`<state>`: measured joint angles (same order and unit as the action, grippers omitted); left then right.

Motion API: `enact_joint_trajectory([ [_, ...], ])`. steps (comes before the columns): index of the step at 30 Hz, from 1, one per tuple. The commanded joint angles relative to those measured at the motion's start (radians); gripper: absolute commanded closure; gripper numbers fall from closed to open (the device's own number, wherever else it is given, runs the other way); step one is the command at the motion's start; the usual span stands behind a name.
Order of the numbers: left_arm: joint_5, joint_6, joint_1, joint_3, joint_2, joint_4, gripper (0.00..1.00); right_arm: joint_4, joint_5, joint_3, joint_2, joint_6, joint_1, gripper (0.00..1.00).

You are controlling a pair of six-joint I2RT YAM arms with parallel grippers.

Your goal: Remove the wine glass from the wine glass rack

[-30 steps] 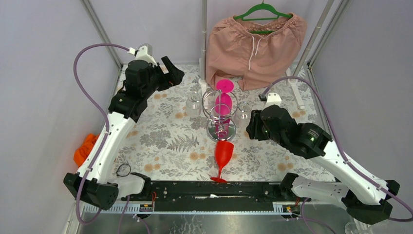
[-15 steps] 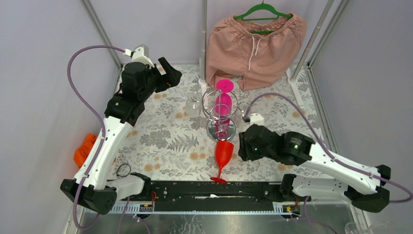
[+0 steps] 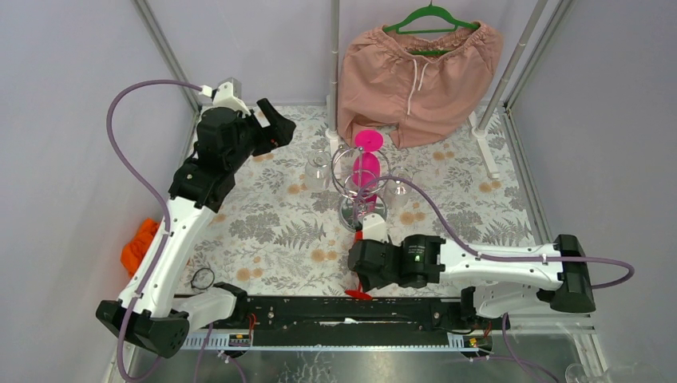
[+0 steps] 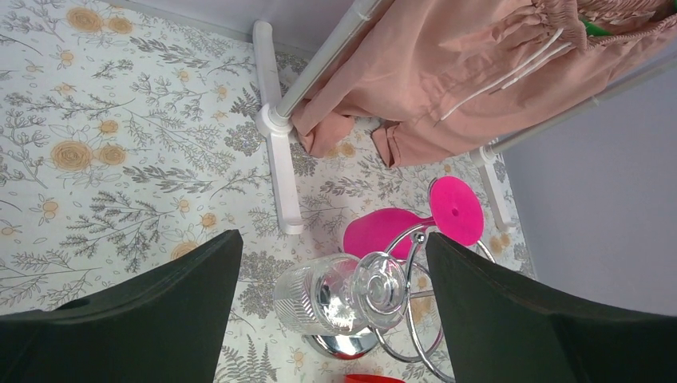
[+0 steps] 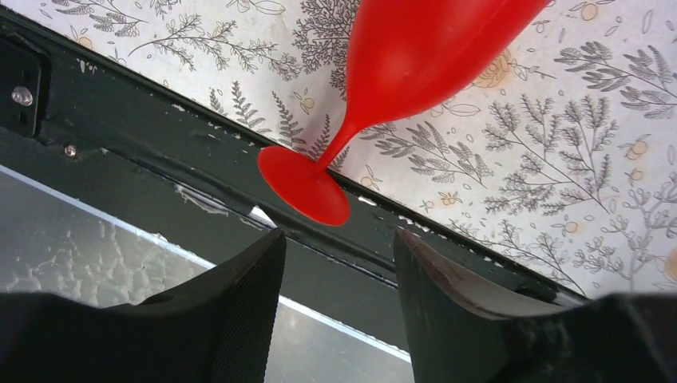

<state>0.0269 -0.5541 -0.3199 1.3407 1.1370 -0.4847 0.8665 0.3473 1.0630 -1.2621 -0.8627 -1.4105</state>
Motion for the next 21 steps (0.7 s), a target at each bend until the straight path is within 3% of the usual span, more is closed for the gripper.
enact_joint_trajectory([
  [1, 0.025, 0.021, -0.005, -0.024, -0.025, -0.003, 0.07, -0.107, 0.013, -0.03, -0.035, -0.049, -0.011, 0.4],
  [21, 0.056, 0.047, -0.006, -0.087, -0.084, -0.012, 0.06, -0.232, 0.022, -0.09, -0.254, -0.114, -0.011, 0.42],
])
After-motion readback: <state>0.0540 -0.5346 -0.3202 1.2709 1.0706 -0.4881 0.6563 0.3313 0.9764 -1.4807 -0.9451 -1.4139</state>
